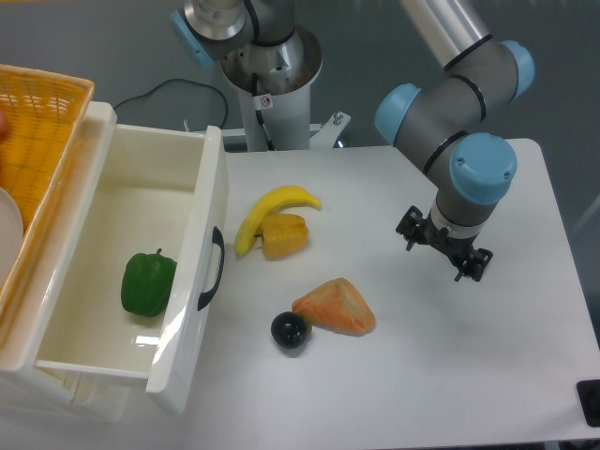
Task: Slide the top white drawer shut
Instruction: 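Move the gripper from its start pose toward the open white drawer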
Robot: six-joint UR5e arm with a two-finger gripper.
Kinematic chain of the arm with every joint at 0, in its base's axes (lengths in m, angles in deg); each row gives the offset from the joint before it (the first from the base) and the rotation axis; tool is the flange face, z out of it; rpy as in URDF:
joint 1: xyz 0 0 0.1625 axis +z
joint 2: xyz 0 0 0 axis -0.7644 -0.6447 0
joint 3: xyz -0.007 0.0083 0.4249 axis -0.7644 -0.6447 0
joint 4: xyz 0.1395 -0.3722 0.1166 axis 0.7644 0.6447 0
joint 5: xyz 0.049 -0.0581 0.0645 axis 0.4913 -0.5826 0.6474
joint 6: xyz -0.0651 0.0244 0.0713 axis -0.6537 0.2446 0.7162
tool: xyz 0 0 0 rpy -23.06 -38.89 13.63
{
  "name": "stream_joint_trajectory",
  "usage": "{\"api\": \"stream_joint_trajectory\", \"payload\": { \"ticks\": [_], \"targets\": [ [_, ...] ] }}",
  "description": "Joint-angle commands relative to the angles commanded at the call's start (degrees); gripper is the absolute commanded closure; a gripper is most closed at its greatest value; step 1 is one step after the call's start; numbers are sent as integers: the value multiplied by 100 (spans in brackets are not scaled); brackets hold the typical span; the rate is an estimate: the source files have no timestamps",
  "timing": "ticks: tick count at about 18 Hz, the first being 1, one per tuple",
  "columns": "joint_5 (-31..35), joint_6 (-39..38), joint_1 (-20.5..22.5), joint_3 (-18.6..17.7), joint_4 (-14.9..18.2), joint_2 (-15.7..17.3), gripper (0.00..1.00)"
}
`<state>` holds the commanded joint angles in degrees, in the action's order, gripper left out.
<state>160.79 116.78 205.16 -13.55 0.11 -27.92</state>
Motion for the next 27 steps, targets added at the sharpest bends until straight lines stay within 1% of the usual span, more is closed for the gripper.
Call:
{"api": "stream_joint_trajectory", "payload": {
  "ticks": [4,6,7,8,9,11,12,13,16,17,20,22,23,25,27],
  "targets": [
    [17,-52,-9,-9,0,17,0],
    [184,-44,-114,-201,-79,18,0],
    [359,-44,-132,-341,-227,26,0],
    [430,0,-106,-543,-368,70,0],
    [431,-26,-97,-667,-465,105,0],
    [387,-53,-88,-686,-483,141,0],
    [300,-53,-79,-686,-475,141,0],
    [81,-61,-27,-712,-475,167,0],
    [-894,-560,123,-747,-439,255,0],
    [-1036,-719,167,-730,-448,255,0],
    [-1081,-1097,71,-686,-431,369,1],
    [-1107,-1501,-113,-686,-422,439,11],
    [-1142,-1651,-184,-694,-413,474,18],
    [-1291,-1862,-324,-703,-317,501,34],
    [-1441,-2003,-404,-703,-299,501,55]
  ]
}}
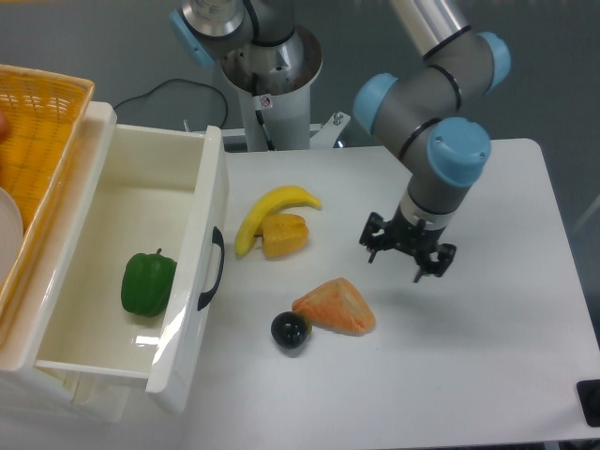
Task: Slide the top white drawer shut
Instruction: 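Move the gripper from its start pose toward the open white drawer, then lower the gripper against the drawer front beside the black handle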
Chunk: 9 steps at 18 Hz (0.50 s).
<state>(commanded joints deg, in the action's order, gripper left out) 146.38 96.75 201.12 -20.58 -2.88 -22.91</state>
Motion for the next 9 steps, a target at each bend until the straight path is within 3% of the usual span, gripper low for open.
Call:
{"api": "stream_joint_trajectory", "payload": {
  "ticks": [3,5,9],
  "targets": [
    [-89,-105,-176,-35,9,26,83],
    [-89,-228,-272,-35,105,131,92],
    [-333,-255,-414,-35,255,184,100]
  ]
}}
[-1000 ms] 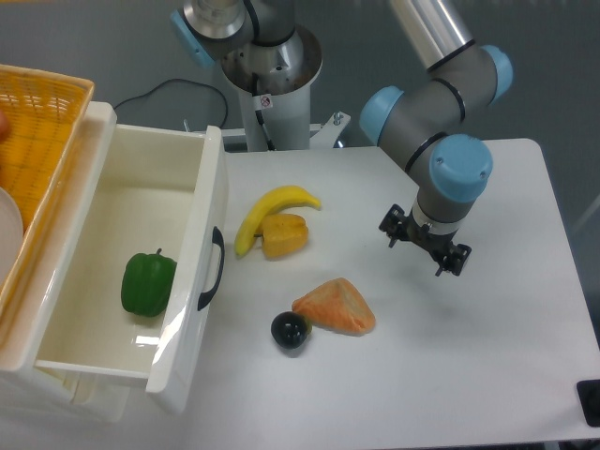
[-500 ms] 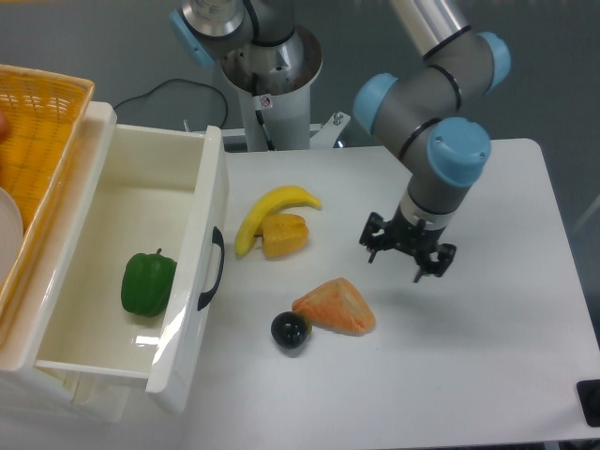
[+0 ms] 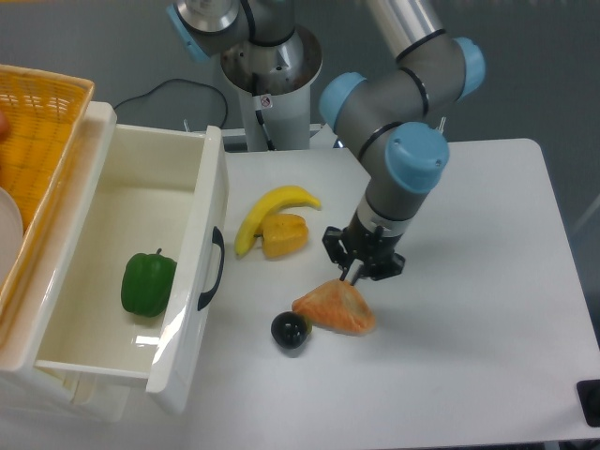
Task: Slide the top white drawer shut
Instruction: 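Lower the gripper against the drawer front beside the black handle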
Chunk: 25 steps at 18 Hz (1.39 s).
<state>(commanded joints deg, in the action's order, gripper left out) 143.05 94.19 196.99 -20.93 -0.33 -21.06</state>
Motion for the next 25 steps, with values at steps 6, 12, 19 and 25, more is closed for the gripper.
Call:
{"api": "stream_joint_trajectory", "payload": {
  "ticks": [6,12,19,25],
  "targets": [
    [-379,-193,-140,0,176,132,100],
    [-564,-334,-351,-9,211,185,100],
    [-827,-325,-597,9,466,211,100],
    [-889,-316,-676,17,756,211,99]
  ]
}}
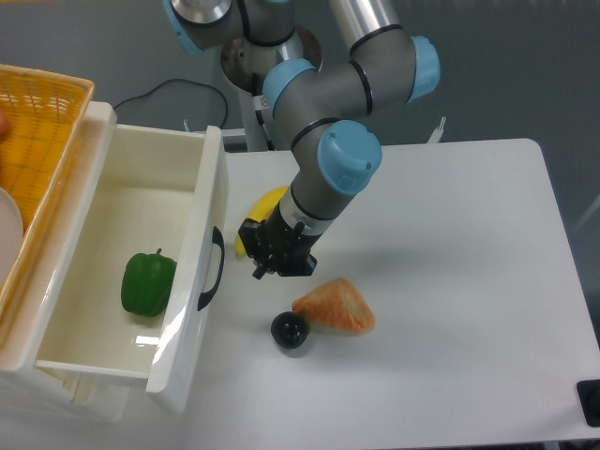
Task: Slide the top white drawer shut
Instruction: 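Lower the gripper against the drawer front beside the black handle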
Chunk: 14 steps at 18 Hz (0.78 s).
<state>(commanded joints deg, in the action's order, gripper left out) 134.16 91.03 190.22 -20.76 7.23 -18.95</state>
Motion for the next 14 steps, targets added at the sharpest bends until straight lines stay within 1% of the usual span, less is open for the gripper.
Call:
{"api": "stream_joint_trajectory", "payload": {
  "ticks": [4,11,14],
  "targets": [
    [-26,0,-53,35,140,88,99],
    [-132,0,-141,35,158,123,99],
    [-132,0,-167,35,228,132,99]
  ]
}}
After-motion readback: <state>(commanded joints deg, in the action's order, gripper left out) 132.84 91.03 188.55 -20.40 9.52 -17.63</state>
